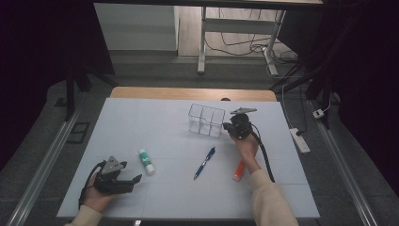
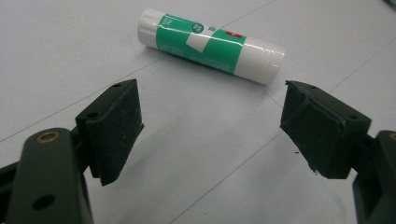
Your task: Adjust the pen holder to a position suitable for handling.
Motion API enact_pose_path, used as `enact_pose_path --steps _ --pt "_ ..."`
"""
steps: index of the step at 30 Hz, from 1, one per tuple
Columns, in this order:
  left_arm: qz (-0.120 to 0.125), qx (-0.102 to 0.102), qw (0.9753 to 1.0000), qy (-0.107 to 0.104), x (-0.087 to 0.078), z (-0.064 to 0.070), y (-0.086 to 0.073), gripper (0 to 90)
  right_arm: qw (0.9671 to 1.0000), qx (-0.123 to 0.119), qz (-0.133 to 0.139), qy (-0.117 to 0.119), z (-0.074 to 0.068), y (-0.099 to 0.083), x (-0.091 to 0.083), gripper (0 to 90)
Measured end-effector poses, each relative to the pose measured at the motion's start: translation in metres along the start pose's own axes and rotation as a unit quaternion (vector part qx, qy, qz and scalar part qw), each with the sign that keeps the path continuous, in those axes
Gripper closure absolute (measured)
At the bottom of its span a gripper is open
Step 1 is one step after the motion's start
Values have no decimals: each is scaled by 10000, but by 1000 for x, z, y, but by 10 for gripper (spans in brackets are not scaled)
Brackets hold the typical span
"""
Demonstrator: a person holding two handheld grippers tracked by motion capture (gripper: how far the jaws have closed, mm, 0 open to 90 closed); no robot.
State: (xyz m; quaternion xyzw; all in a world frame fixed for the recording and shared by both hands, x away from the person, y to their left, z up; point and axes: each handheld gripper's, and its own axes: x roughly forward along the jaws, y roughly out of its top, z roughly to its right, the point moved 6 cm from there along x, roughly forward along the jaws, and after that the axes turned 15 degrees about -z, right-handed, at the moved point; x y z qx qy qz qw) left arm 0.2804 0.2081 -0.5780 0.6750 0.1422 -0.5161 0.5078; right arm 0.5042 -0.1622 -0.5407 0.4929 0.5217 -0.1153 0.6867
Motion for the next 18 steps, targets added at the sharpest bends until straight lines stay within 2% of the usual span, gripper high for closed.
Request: enact_pose_path --steps 18 --pt "-19 13 10000 3 0 -1 0 205 9999 -104 -47 2 -11 25 16 893"
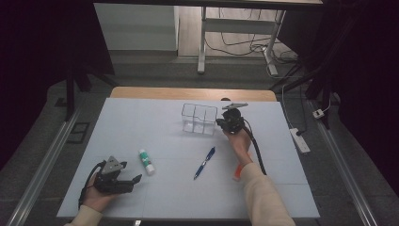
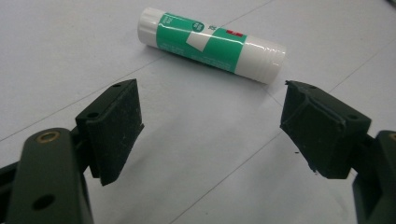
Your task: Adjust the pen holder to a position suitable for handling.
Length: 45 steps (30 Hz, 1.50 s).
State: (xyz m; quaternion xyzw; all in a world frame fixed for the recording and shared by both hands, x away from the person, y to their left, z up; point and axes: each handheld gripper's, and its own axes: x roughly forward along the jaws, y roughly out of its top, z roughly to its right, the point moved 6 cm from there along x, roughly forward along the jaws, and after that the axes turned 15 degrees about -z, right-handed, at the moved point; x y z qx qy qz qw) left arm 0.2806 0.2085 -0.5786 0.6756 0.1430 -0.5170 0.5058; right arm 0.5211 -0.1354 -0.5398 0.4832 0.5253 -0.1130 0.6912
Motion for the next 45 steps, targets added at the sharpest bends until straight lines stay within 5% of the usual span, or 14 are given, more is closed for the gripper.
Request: enact_pose_path --steps 11,31,45 --pt "21 -22 10000 -4 -1 -1 -1 205 9999 -111 -24 22 0 -4 -7 893" --pt "13 2 10000 13 -1 3 1 205 9985 -325 402 153 8 -73 -76 889" --pt "21 -4 10000 5 0 1 1 205 9940 -688 681 502 -2 -101 -107 563"
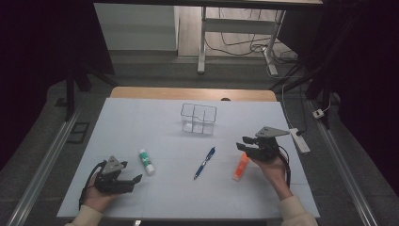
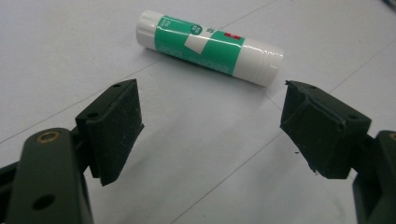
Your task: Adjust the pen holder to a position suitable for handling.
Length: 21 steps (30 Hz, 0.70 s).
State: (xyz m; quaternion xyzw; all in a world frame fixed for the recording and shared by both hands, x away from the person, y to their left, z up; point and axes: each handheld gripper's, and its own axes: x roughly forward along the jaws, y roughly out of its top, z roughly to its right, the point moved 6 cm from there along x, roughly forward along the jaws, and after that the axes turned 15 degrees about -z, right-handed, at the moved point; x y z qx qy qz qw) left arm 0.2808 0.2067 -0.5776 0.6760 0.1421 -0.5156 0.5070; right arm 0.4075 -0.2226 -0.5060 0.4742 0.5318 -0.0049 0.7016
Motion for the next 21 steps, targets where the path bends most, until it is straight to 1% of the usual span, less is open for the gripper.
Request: enact_pose_path --steps 5,10,14,16,18,21 --pt "-5 19 10000 3 0 0 0 205 9999 -124 -71 85 -3 -5 -1 503" --pt "-14 18 10000 18 0 1 0 205 9993 -308 -179 137 -8 -6 1 456" --pt "-18 20 10000 11 1 0 0 204 9985 -434 -122 306 -12 -3 1 441" --pt "-4 12 10000 -4 1 0 1 204 9976 -534 -175 401 -14 -1 1 432" --pt "-8 13 10000 -9 1 -1 1 204 9967 -660 -212 429 -15 0 1 426" --pt "-20 25 10000 -2 1 -1 0 205 9954 -763 -182 545 -19 3 1 419"
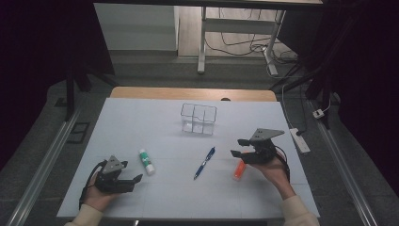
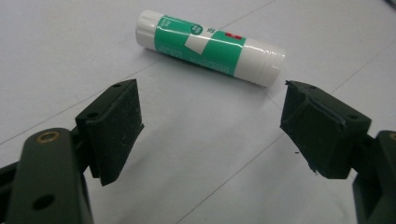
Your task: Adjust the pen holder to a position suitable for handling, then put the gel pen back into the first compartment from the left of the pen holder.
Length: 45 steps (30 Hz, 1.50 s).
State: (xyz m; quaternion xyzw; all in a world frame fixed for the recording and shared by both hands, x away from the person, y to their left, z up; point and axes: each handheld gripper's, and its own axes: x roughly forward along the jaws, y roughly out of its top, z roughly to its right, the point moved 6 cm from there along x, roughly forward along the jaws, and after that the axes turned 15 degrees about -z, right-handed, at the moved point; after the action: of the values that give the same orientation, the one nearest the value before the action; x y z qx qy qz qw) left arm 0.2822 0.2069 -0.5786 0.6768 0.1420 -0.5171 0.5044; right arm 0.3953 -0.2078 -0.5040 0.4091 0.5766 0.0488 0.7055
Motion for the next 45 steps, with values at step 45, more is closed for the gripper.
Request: enact_pose_path --steps 45 --pt "-24 80 10000 54 -3 8 -1 204 9654 -2314 -1072 549 -60 31 44 342"
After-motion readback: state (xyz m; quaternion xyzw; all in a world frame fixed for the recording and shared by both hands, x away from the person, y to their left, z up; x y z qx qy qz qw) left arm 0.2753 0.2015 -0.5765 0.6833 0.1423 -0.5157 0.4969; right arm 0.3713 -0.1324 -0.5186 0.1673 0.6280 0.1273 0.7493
